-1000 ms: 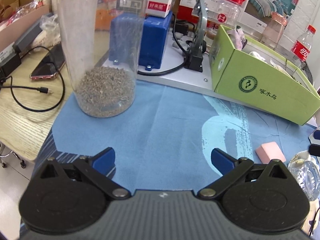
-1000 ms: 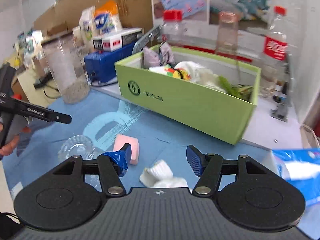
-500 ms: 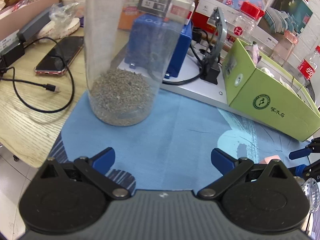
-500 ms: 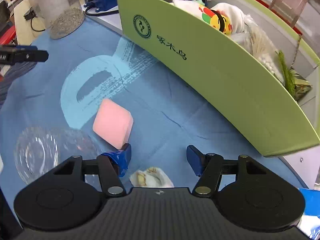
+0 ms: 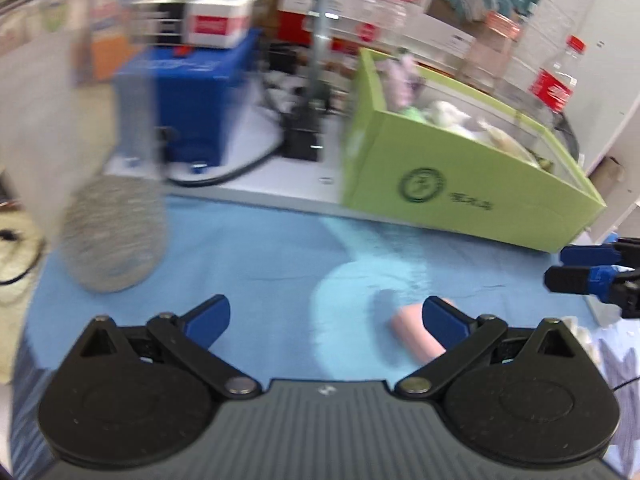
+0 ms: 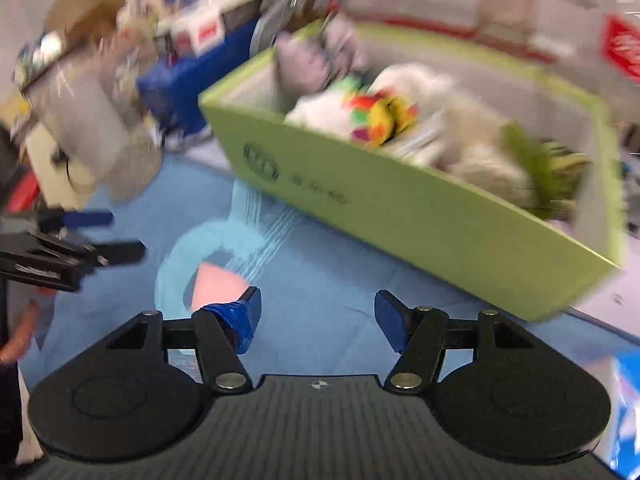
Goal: Organize soft objects
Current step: 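Reach the left tool to the pink sponge while the right tool reaches the white cloth, then grasp the pink sponge with the left tool while the right tool grasps the white cloth bundle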
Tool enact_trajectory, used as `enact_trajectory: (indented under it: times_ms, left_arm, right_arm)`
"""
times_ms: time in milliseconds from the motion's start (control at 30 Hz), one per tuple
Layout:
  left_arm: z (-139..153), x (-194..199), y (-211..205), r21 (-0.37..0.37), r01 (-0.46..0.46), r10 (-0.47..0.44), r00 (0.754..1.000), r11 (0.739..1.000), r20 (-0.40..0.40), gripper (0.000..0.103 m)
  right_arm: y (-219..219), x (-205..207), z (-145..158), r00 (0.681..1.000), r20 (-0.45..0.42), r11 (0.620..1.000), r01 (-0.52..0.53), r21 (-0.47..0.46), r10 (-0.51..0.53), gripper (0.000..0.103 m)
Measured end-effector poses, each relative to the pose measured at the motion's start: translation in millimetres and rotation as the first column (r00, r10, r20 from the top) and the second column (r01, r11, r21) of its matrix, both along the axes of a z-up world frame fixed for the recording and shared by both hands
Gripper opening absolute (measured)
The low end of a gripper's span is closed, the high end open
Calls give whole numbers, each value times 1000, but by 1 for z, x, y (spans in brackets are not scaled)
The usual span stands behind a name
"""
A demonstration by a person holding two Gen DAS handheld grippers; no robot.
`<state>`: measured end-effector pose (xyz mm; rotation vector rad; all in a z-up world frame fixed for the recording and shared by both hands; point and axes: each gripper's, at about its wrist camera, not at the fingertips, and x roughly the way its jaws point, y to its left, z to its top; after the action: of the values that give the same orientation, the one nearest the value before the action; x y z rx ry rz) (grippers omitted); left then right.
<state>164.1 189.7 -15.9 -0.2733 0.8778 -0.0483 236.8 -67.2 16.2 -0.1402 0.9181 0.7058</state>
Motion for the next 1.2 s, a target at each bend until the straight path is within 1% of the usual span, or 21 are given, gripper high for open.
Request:
enact_trajectory:
  times_ms: [33,67,133,167,200,233,300,367,400,467,533,600,667,733,767,867,933,1033,1067,1133,1200]
  left_arm:
    - [0,7,-8,-5,22,-22,1000,1000,-9,102]
    - [0,15,-17,-2,40,-40,999,999,-23,102]
    - [-3,31,-35,24,68,-66,996,997,-57,102]
    - [-5,37,-42,38,82,-79,994,996,-70,102]
    - [-7,42,-49,56,92,-87,992,994,-91,102]
    - [-10,46,-55,75,105,-97,989,992,-108,102]
    - [-16,53,-65,123,133,-117,985,984,-130,102]
    - [-21,56,-69,181,129,-101,983,975,-155,102]
    - [-23,56,-70,196,129,-97,982,972,-164,102]
    - [-25,53,-65,186,123,-92,982,975,-165,102]
    - [-25,45,-57,187,93,-62,984,978,-165,102]
    - [-26,33,-46,189,73,-44,987,979,-153,102]
    - [-27,20,-35,195,63,-37,990,979,-136,102]
    - [-27,8,-23,194,45,-19,991,980,-133,102]
    - [-27,2,-17,194,32,-5,991,980,-134,102]
    - [-24,-14,-4,194,16,9,992,981,-127,102]
    - [-26,-20,5,176,5,16,993,984,-119,102]
    - [-23,-22,7,130,-11,26,993,991,-114,102]
    - [-22,-23,7,128,-8,23,993,992,-112,102]
    - [-22,-20,-2,139,3,11,995,990,-104,102]
    - [-23,-21,-5,136,21,-8,995,991,-97,102]
  right_arm:
    - [-12,-15,7,997,67,999,44,32,-47,48]
    - [-24,-35,14,983,154,994,87,59,-95,48]
    - [-43,-73,21,934,305,980,153,125,-185,49]
    - [-55,-93,20,907,351,968,182,170,-233,49]
    - [-66,-110,17,887,369,954,208,215,-276,49]
    - [-75,-122,11,872,367,936,237,259,-323,49]
    - [-91,-137,-5,858,313,896,309,319,-407,49]
    - [-104,-144,-17,848,258,865,366,343,-462,49]
    - [-110,-145,-23,841,234,849,393,353,-487,49]
    - [-118,-147,-30,833,199,830,428,357,-516,49]
    - [-123,-148,-32,821,190,817,453,356,-538,49]
    - [-122,-149,-32,825,195,824,448,346,-531,50]
    - [-116,-148,-32,838,200,843,436,316,-508,50]
    - [-110,-150,-34,858,206,868,407,284,-470,50]
    - [-107,-151,-35,869,206,881,393,264,-449,50]
    - [-96,-156,-35,880,240,907,368,203,-410,50]
    - [-88,-155,-35,890,264,928,345,143,-372,50]
    - [-76,-148,-30,901,311,952,298,69,-304,50]
    - [-71,-142,-29,905,319,958,284,45,-283,50]
    - [-62,-130,-29,917,325,970,243,3,-230,50]
    - [-53,-115,-31,940,298,983,182,-17,-169,50]
